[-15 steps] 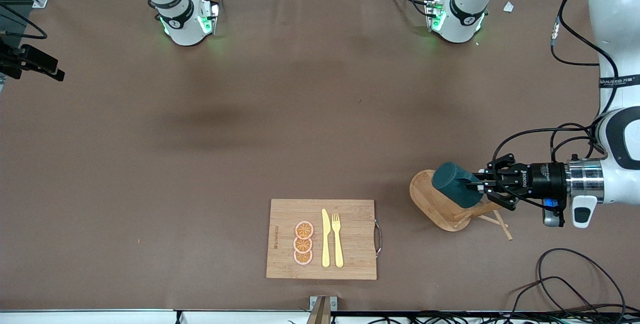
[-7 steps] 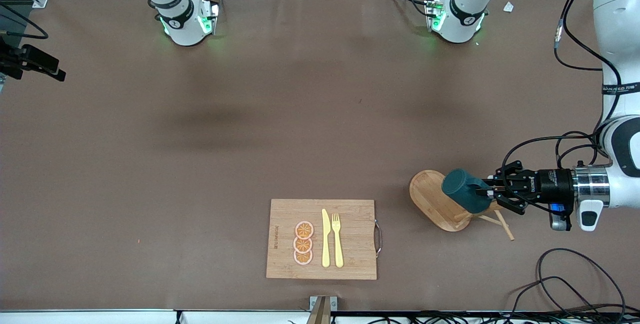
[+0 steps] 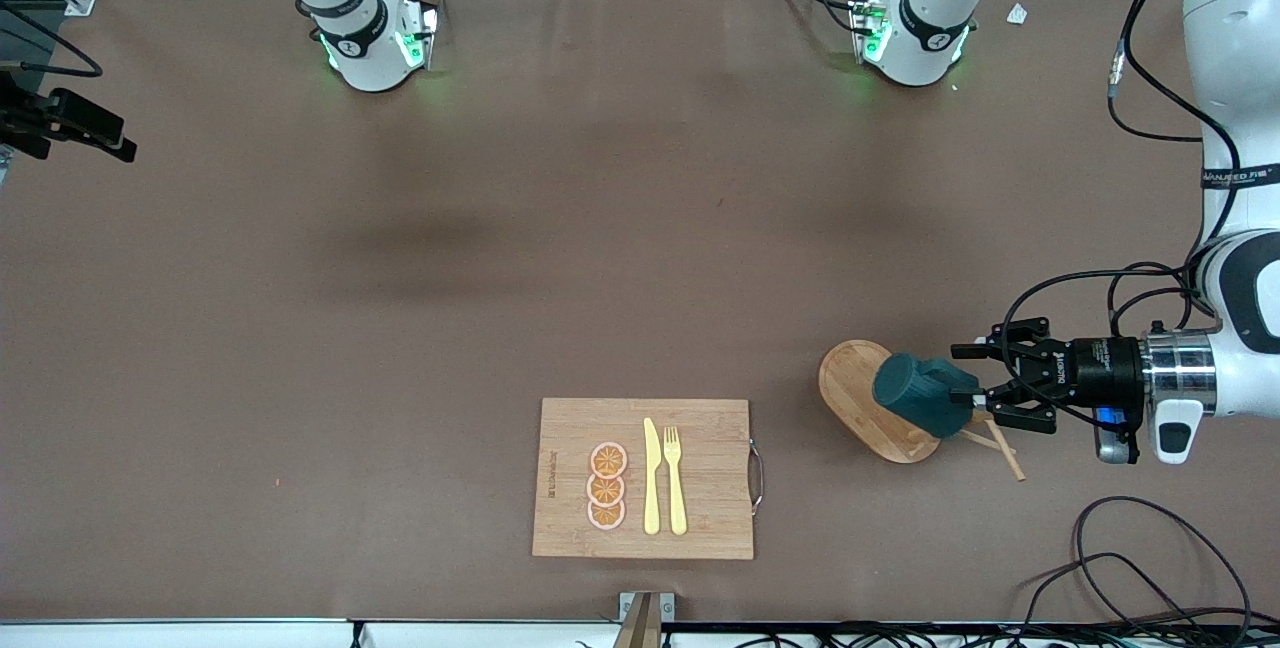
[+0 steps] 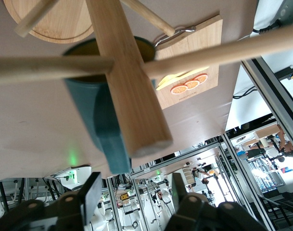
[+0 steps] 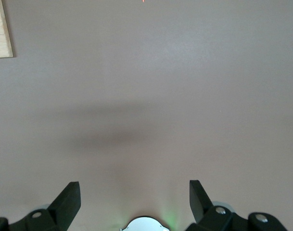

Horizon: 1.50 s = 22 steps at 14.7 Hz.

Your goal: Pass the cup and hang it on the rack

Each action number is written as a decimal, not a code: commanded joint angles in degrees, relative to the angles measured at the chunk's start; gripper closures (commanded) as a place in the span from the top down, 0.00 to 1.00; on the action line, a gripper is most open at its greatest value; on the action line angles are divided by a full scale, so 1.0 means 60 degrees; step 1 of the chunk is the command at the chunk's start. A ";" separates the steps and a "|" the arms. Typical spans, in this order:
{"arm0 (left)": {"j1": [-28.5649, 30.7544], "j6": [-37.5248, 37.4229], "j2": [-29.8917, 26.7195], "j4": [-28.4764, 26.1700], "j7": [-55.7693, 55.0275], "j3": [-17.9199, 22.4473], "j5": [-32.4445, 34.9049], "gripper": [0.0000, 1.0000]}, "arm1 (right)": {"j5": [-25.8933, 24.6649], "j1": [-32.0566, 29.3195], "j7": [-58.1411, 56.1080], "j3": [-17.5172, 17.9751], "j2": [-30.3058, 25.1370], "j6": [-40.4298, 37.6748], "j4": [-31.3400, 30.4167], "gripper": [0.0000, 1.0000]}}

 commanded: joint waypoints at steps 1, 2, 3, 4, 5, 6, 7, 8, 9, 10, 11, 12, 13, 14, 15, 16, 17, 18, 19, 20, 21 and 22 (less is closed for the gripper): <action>-0.0105 -0.0083 -0.0486 0.0020 -0.0669 0.0037 0.0056 0.73 | 0.0112 -0.0156 -0.0112 0.0118 -0.0164 -0.0013 -0.0105 1.00; -0.0193 -0.0083 -0.0734 0.0020 -0.0860 0.0037 0.0463 0.76 | 0.0112 -0.0156 -0.0112 0.0118 -0.0164 0.0002 -0.0091 1.00; -0.0296 -0.0083 -0.0997 0.0035 -0.0964 0.0023 0.0917 0.80 | 0.0112 -0.0156 -0.0112 0.0118 -0.0164 0.0017 -0.0091 1.00; -0.0384 -0.0098 -0.1261 0.0020 -0.1037 0.0022 0.1269 0.83 | 0.0112 -0.0156 -0.0112 0.0104 -0.0164 0.0017 -0.0091 1.00; -0.0486 -0.0098 -0.1510 0.0020 -0.1038 0.0022 0.1722 0.85 | 0.0112 -0.0156 -0.0112 0.0103 -0.0164 0.0017 -0.0105 1.00; -0.0516 -0.0098 -0.1687 0.0035 -0.1009 -0.0007 0.2249 0.88 | 0.0112 -0.0156 -0.0112 0.0103 -0.0164 0.0031 -0.0105 1.00; -0.0531 -0.0098 -0.1935 0.0035 -0.0936 -0.0166 0.2892 0.90 | 0.0112 -0.0156 -0.0112 0.0103 -0.0164 0.0031 -0.0091 1.00; -0.0516 -0.0098 -0.2097 0.0035 -0.0863 -0.0415 0.3624 0.94 | 0.0112 -0.0156 -0.0098 0.0103 -0.0164 0.0046 -0.0091 1.00; -0.0487 -0.0098 -0.2316 0.0020 -0.0804 -0.0678 0.4342 0.96 | 0.0112 -0.0156 -0.0098 0.0103 -0.0164 0.0032 -0.0091 1.00; -0.0415 -0.0112 -0.2478 0.0020 -0.0746 -0.0985 0.5016 0.99 | 0.0112 -0.0156 -0.0083 0.0103 -0.0149 -0.0012 -0.0076 1.00; -0.0385 -0.0112 -0.2682 0.0020 -0.0557 -0.1162 0.5516 0.99 | 0.0112 -0.0141 -0.0054 0.0103 -0.0149 -0.0056 -0.0076 1.00; -0.0399 -0.0287 -0.2873 0.0020 -0.0294 -0.1266 0.6043 1.00 | 0.0112 -0.0141 -0.0025 0.0103 -0.0149 -0.0056 -0.0076 1.00; -0.0428 -0.0535 -0.3049 0.0020 0.0101 -0.1325 0.6556 1.00 | 0.0112 -0.0156 -0.0025 0.0103 -0.0149 -0.0071 -0.0061 1.00; -0.0414 -0.0653 -0.3167 0.0020 0.0612 -0.1354 0.6851 1.00 | 0.0112 -0.0156 -0.0025 0.0089 -0.0149 -0.0057 -0.0061 1.00; -0.0414 -0.0770 -0.3371 -0.0023 0.1400 -0.1326 0.7115 1.00 | 0.0112 -0.0156 -0.0025 0.0089 -0.0149 -0.0056 -0.0061 1.00; -0.0443 -0.0815 -0.3489 -0.0053 0.2133 -0.1325 0.7567 1.00 | 0.0112 -0.0156 -0.0025 0.0103 -0.0149 -0.0071 -0.0047 1.00; -0.0472 -0.0830 -0.3650 -0.0068 0.2735 -0.1369 0.8094 1.00 | 0.0112 -0.0141 -0.0010 0.0103 -0.0149 -0.0071 -0.0032 1.00; -0.0458 -0.0975 -0.3724 -0.0068 0.3321 -0.1529 0.8520 1.00 | 0.0112 -0.0141 -0.0010 0.0103 -0.0149 -0.0071 0.0055 1.00; -0.0443 -0.1020 -0.3768 -0.0068 0.3690 -0.1646 0.8799 1.00 | 0.0112 -0.0141 -0.0068 0.0103 -0.0149 -0.0086 0.0085 1.00; -0.0429 -0.1021 -0.3899 -0.0097 0.4056 -0.1691 0.9020 1.00 | 0.0112 -0.0141 -0.0083 0.0103 -0.0135 -0.0071 0.0085 1.00; -0.0428 -0.1006 -0.3944 -0.0097 0.4495 -0.1691 0.9167 0.99 | 0.0112 -0.0141 -0.0098 0.0089 -0.0135 -0.0071 0.0085 1.00; -0.0428 -0.1006 -0.3959 -0.0097 0.4760 -0.1706 0.9270 0.99 | 0.0126 -0.0156 -0.0112 0.0089 -0.0106 -0.0057 0.0085 1.00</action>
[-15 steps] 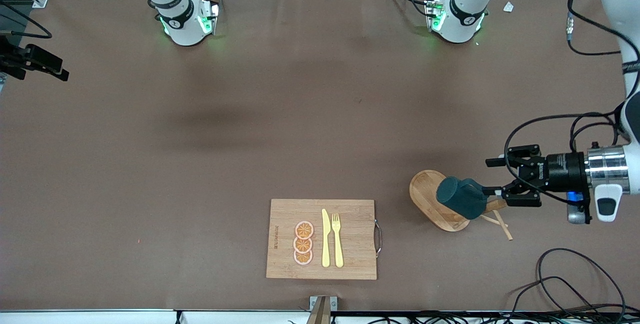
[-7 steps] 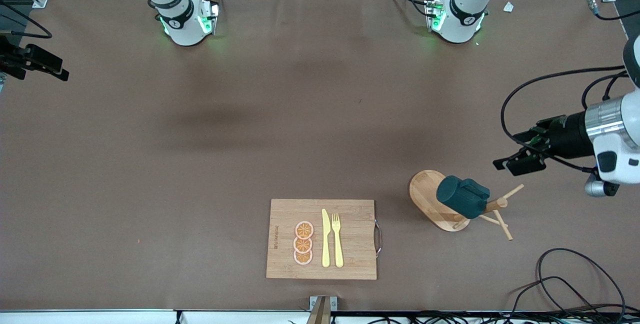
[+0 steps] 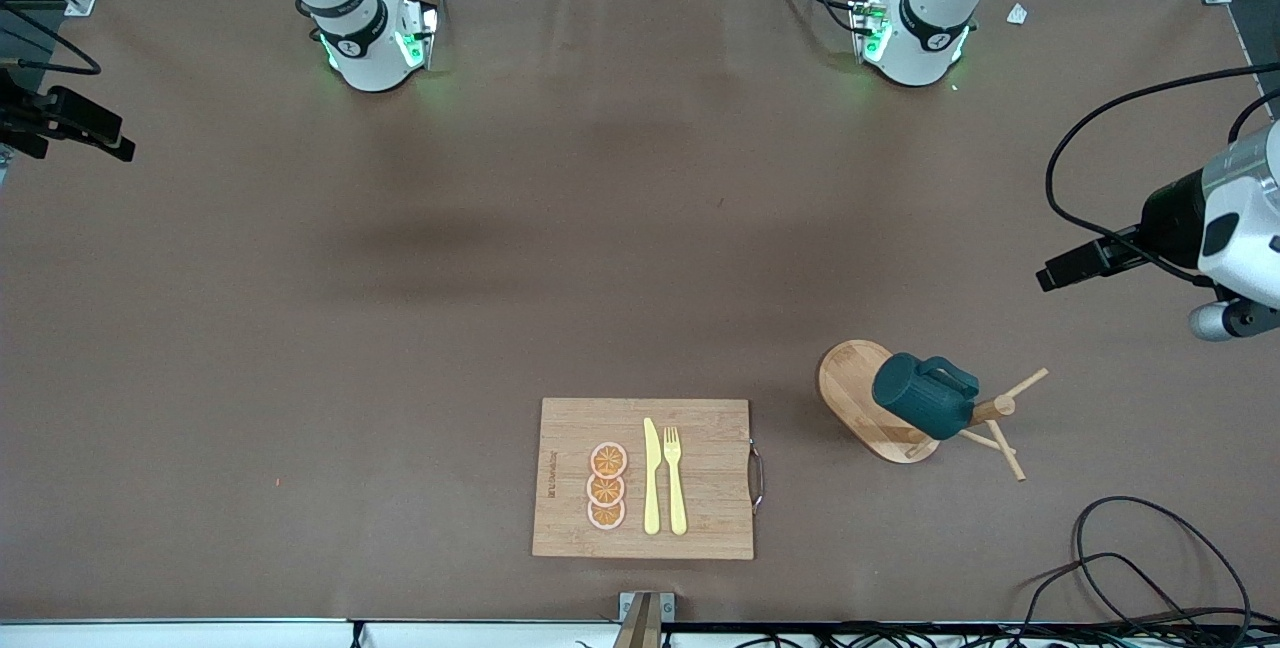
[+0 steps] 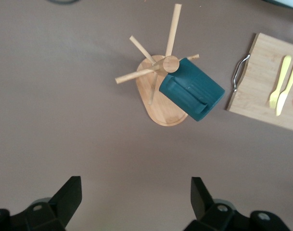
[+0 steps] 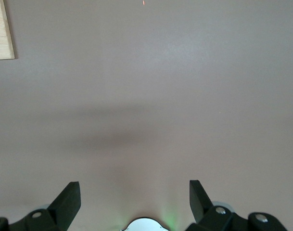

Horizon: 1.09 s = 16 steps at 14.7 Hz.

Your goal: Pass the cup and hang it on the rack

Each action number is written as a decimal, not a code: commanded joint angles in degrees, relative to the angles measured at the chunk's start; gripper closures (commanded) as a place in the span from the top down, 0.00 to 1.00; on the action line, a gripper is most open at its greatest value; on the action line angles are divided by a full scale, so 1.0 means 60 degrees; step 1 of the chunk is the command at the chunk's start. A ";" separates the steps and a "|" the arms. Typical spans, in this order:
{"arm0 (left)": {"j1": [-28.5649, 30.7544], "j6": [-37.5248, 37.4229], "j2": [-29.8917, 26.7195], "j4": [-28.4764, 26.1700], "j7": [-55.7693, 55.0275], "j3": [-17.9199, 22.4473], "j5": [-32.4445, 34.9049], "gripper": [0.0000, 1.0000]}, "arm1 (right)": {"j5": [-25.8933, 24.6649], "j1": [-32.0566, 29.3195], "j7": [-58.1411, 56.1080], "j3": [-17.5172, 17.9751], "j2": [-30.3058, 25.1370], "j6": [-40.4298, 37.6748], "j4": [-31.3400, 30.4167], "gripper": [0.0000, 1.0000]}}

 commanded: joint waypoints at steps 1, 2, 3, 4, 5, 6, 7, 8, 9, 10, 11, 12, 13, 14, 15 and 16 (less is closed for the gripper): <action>0.0052 0.0008 -0.0374 -0.0274 0.0813 -0.0089 0.0392 0.99 | 0.0126 -0.0155 -0.0127 0.0070 -0.0089 -0.0051 -0.0011 1.00; 0.0037 0.0008 -0.0433 -0.0303 0.0829 -0.0147 0.0392 0.99 | 0.0141 -0.0170 -0.0330 0.0056 -0.0089 -0.0022 -0.0025 1.00; 0.0037 0.0008 -0.0506 -0.0318 0.0858 -0.0235 0.0392 0.99 | 0.0184 -0.0170 -0.0579 0.0041 -0.0075 0.0008 -0.0025 1.00; 0.0008 0.0008 -0.0536 -0.0333 0.0931 -0.0265 0.0392 0.99 | 0.0388 -0.0214 -0.0668 0.0012 -0.0074 0.0022 -0.0025 1.00; -0.0195 0.0008 -0.0565 -0.0333 0.1033 -0.0221 0.0392 0.99 | 0.0506 -0.0229 -0.0669 -0.0032 -0.0074 0.0022 -0.0040 1.00; -0.0502 0.0008 -0.0565 -0.0333 0.1092 -0.0032 0.0392 1.00 | 0.0507 -0.0229 -0.0669 -0.0032 -0.0074 0.0008 -0.0040 1.00; -0.0795 -0.0035 -0.0609 -0.0333 0.1122 0.0376 0.0392 1.00 | 0.0522 -0.0214 -0.0684 -0.0032 -0.0074 0.0022 -0.0054 1.00; -0.1044 -0.0035 -0.0682 -0.0347 0.1108 0.0583 0.0377 1.00 | 0.0507 -0.0200 -0.0684 -0.0032 -0.0089 0.0022 -0.0040 1.00; -0.1148 -0.0021 -0.0697 -0.0376 0.1108 0.0643 0.0377 1.00 | 0.0507 -0.0185 -0.0698 -0.0032 -0.0089 0.0023 -0.0040 1.00; -0.1208 -0.0035 -0.0712 -0.0406 0.1122 0.0759 0.0392 1.00 | 0.0478 -0.0185 -0.0742 -0.0032 -0.0089 0.0023 -0.0040 1.00; -0.1194 -0.0079 -0.0755 -0.0449 0.1180 0.0775 0.0392 1.00 | 0.0434 -0.0185 -0.0829 -0.0032 -0.0089 0.0023 -0.0040 1.00; -0.1135 -0.0123 -0.0886 -0.0624 0.1355 0.0775 0.0392 1.00 | 0.0376 -0.0185 -0.0975 -0.0032 -0.0089 0.0023 -0.0040 1.00; -0.1120 -0.0109 -0.1033 -0.0814 0.1444 0.0804 0.0392 1.00 | 0.0361 -0.0170 -0.1064 -0.0032 -0.0089 0.0037 -0.0040 1.00; -0.1164 -0.0094 -0.1179 -0.1005 0.1459 0.0892 0.0392 0.99 | 0.0245 -0.0156 -0.1065 -0.0018 -0.0104 0.0023 -0.0054 1.00; -0.1208 -0.0080 -0.1282 -0.1123 0.1474 0.0936 0.0392 0.99 | 0.0113 -0.0141 -0.1079 -0.0003 -0.0104 0.0023 -0.0055 1.00; -0.1295 -0.0079 -0.1399 -0.1240 0.1517 0.0951 0.0392 0.99 | 0.0068 -0.0126 -0.1065 0.0011 -0.0104 0.0023 -0.0055 1.00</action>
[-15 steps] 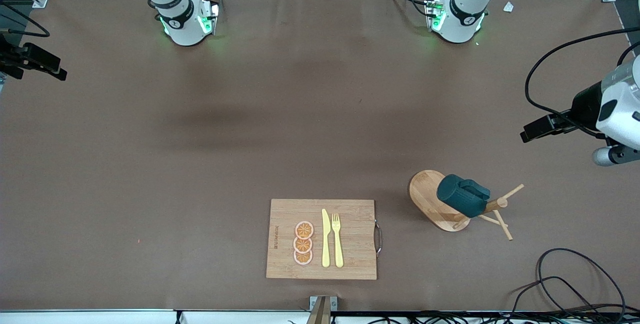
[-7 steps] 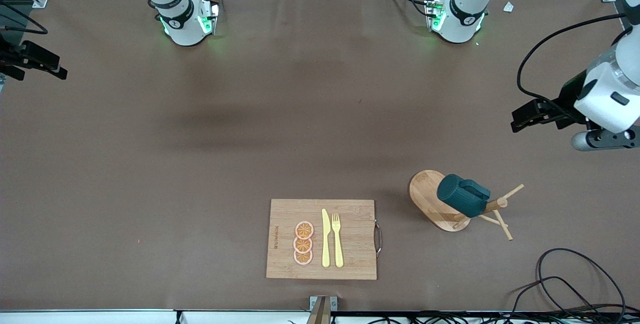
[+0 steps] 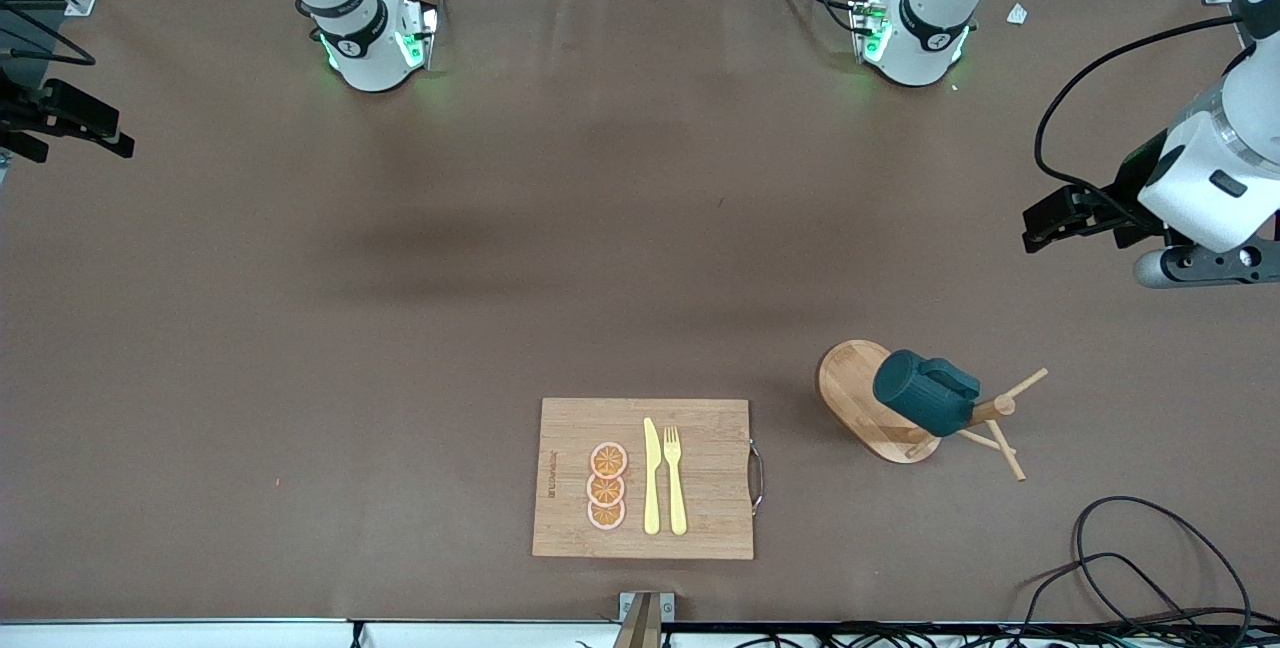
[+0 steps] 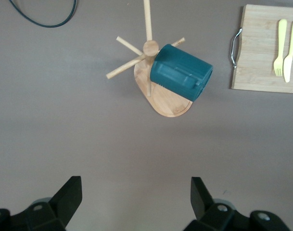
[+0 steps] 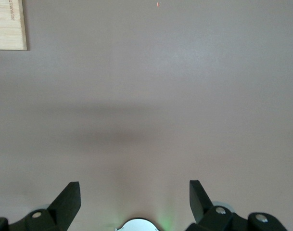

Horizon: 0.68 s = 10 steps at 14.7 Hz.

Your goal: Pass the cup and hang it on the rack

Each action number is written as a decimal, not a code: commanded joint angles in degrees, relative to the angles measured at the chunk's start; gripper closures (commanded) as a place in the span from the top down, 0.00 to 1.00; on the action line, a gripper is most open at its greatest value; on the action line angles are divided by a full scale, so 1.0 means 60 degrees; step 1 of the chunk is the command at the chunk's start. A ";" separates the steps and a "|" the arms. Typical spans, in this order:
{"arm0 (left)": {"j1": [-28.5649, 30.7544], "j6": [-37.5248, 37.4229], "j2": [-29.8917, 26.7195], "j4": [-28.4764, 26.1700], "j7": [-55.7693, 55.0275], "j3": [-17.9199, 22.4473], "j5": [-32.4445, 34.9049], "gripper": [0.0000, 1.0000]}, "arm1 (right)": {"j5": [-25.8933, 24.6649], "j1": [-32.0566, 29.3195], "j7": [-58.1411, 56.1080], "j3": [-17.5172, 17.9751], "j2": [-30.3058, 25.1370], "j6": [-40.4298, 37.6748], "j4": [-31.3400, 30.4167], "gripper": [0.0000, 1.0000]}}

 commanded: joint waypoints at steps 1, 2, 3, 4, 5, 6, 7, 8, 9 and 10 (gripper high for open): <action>-0.0222 0.0062 -0.0701 -0.0804 0.0239 0.0128 0.0176 0.99 | -0.0182 -0.0113 -0.0159 0.0136 -0.0104 0.0009 -0.0056 1.00; -0.0251 0.0150 -0.0861 -0.0994 0.0457 0.0302 0.0176 0.99 | -0.0182 -0.0098 -0.0173 0.0136 -0.0104 0.0009 -0.0056 1.00; -0.0252 0.0368 -0.1037 -0.1286 0.0705 0.0347 0.0176 0.99 | -0.0182 -0.0098 -0.0159 0.0136 -0.0104 0.0009 -0.0056 1.00; -0.0223 0.0646 -0.1227 -0.1623 0.1013 0.0348 0.0161 0.99 | -0.0197 -0.0098 -0.0159 0.0136 -0.0104 0.0009 -0.0056 1.00; -0.0222 0.0822 -0.1476 -0.2003 0.1103 0.0362 0.0147 0.99 | -0.0197 -0.0098 -0.0159 0.0136 -0.0104 0.0009 -0.0056 1.00; -0.0237 0.0998 -0.1696 -0.2326 0.1103 0.0391 0.0132 0.99 | -0.0197 -0.0098 -0.0115 0.0136 -0.0104 -0.0005 -0.0056 1.00; -0.0252 0.1305 -0.1901 -0.2721 0.1133 0.0508 0.0059 0.99 | -0.0182 -0.0113 -0.0071 0.0122 -0.0104 -0.0049 -0.0056 1.00; -0.0266 0.1583 -0.2149 -0.3058 0.1147 0.0683 0.0001 0.99 | -0.0182 -0.0113 -0.0042 0.0122 -0.0104 -0.0049 -0.0056 1.00; -0.0281 0.1774 -0.2355 -0.3410 0.1191 0.0757 -0.0015 0.99 | -0.0182 -0.0113 -0.0027 0.0122 -0.0119 -0.0064 -0.0056 1.00; -0.0295 0.1805 -0.2459 -0.3515 0.1206 0.0772 -0.0015 0.99 | -0.0182 -0.0113 -0.0012 0.0122 -0.0119 -0.0078 -0.0056 1.00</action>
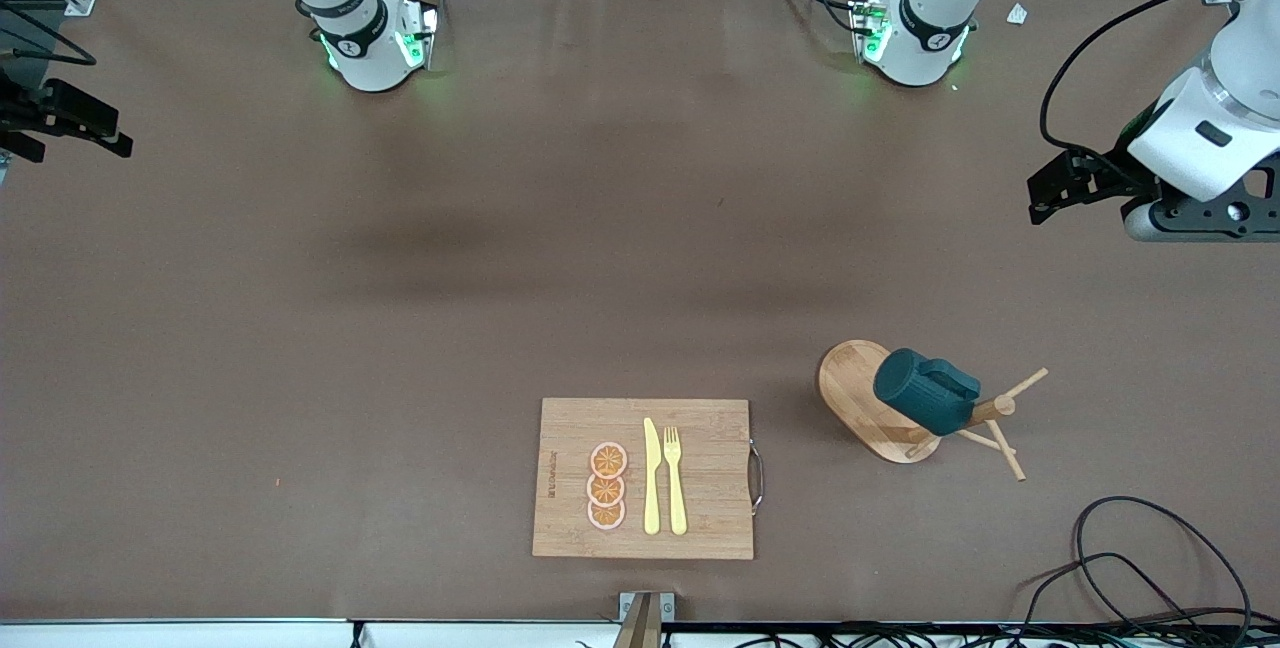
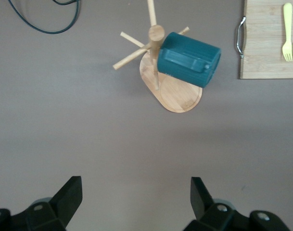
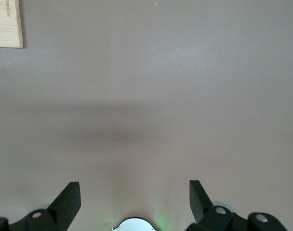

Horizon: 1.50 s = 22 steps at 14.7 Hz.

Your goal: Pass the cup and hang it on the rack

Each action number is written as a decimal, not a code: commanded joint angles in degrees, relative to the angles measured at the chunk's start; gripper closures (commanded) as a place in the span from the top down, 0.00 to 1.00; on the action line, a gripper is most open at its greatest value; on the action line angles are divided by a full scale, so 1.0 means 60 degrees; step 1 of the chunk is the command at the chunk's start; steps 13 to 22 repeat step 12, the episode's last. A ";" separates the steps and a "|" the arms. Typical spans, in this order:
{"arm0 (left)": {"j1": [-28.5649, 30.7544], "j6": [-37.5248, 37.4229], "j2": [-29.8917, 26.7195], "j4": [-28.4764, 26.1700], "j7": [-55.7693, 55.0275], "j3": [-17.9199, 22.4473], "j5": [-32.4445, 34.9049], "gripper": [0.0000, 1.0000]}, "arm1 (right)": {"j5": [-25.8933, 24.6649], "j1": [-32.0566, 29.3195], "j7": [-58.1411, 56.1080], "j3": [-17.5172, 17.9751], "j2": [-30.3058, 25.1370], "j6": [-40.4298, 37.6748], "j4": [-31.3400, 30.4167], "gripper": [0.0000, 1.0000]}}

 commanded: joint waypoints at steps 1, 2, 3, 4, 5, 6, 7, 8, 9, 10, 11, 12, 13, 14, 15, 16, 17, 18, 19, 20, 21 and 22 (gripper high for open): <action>-0.0124 0.0420 -0.0730 -0.0885 0.0175 0.0215 -0.0029 0.99 | -0.0088 -0.0113 0.0093 0.0090 -0.0119 -0.0065 -0.0056 1.00; -0.0124 0.0406 -0.0701 -0.0855 0.0131 0.0215 -0.0058 0.99 | -0.0088 -0.0113 0.0238 0.0090 -0.0119 -0.0065 -0.0041 1.00; -0.0124 0.0377 -0.0701 -0.0855 0.0072 0.0317 -0.0160 0.99 | -0.0088 -0.0113 0.0312 0.0090 -0.0119 -0.0080 -0.0055 1.00; -0.0182 0.0333 -0.0701 -0.0840 0.0057 0.0434 -0.0234 0.99 | -0.0088 -0.0113 0.0313 0.0090 -0.0119 -0.0109 -0.0056 1.00; -0.0183 0.0333 -0.0715 -0.0797 0.0028 0.0450 -0.0235 0.99 | -0.0088 -0.0113 0.0313 0.0090 -0.0134 -0.0109 -0.0056 1.00; -0.0168 0.0333 -0.0658 -0.0651 0.0158 0.0435 -0.0220 0.99 | -0.0074 -0.0113 0.0313 0.0090 -0.0134 -0.0109 -0.0056 1.00; -0.0168 0.0304 -0.0642 -0.0577 0.0189 0.0421 -0.0205 0.99 | -0.0088 -0.0113 0.0328 0.0090 -0.0134 -0.0109 -0.0056 1.00; -0.0168 0.0289 -0.0642 -0.0548 0.0189 0.0406 -0.0220 1.00 | -0.0088 -0.0113 0.0342 0.0090 -0.0134 -0.0109 -0.0056 1.00; -0.0168 0.0303 -0.0613 -0.0489 0.0175 0.0406 -0.0205 1.00 | -0.0074 -0.0113 0.0342 0.0090 -0.0148 -0.0109 -0.0056 1.00; -0.0183 0.0303 -0.0526 -0.0329 0.0189 0.0406 -0.0205 1.00 | -0.0088 -0.0113 0.0429 0.0090 -0.0148 -0.0109 -0.0056 1.00; -0.0183 0.0303 -0.0395 -0.0139 0.0175 0.0391 -0.0205 1.00 | -0.0074 -0.0113 0.0575 0.0090 -0.0148 -0.0124 -0.0056 1.00; -0.0183 0.0303 -0.0350 -0.0079 0.0116 0.0362 -0.0205 1.00 | -0.0074 -0.0113 0.0620 0.0090 -0.0148 -0.0110 -0.0056 1.00; -0.0183 0.0303 -0.0350 -0.0079 0.0116 0.0362 -0.0205 1.00 | -0.0074 -0.0113 0.0620 0.0090 -0.0148 -0.0110 -0.0056 1.00; -0.0183 0.0303 -0.0350 -0.0079 0.0116 0.0362 -0.0205 1.00 | -0.0074 -0.0113 0.0620 0.0090 -0.0148 -0.0110 -0.0056 1.00; -0.0183 0.0303 -0.0350 -0.0079 0.0116 0.0362 -0.0205 1.00 | -0.0074 -0.0113 0.0620 0.0090 -0.0148 -0.0110 -0.0056 1.00; -0.0183 0.0303 -0.0350 -0.0079 0.0116 0.0362 -0.0205 1.00 | -0.0074 -0.0113 0.0620 0.0090 -0.0148 -0.0110 -0.0056 1.00; -0.0183 0.0303 -0.0350 -0.0079 0.0116 0.0362 -0.0205 1.00 | -0.0074 -0.0113 0.0620 0.0090 -0.0148 -0.0110 -0.0056 1.00; -0.0183 0.0303 -0.0350 -0.0079 0.0116 0.0362 -0.0205 1.00 | -0.0074 -0.0113 0.0620 0.0090 -0.0148 -0.0110 -0.0056 1.00; -0.0183 0.0303 -0.0350 -0.0079 0.0116 0.0362 -0.0205 1.00 | -0.0074 -0.0113 0.0620 0.0090 -0.0148 -0.0110 -0.0056 1.00; -0.0183 0.0303 -0.0350 -0.0079 0.0116 0.0362 -0.0205 1.00 | -0.0074 -0.0113 0.0620 0.0090 -0.0148 -0.0110 -0.0056 1.00; -0.0183 0.0303 -0.0350 -0.0079 0.0116 0.0362 -0.0205 1.00 | -0.0074 -0.0113 0.0620 0.0090 -0.0148 -0.0110 -0.0056 1.00; -0.0183 0.0303 -0.0350 -0.0079 0.0116 0.0362 -0.0205 1.00 | -0.0074 -0.0113 0.0620 0.0090 -0.0148 -0.0110 -0.0056 1.00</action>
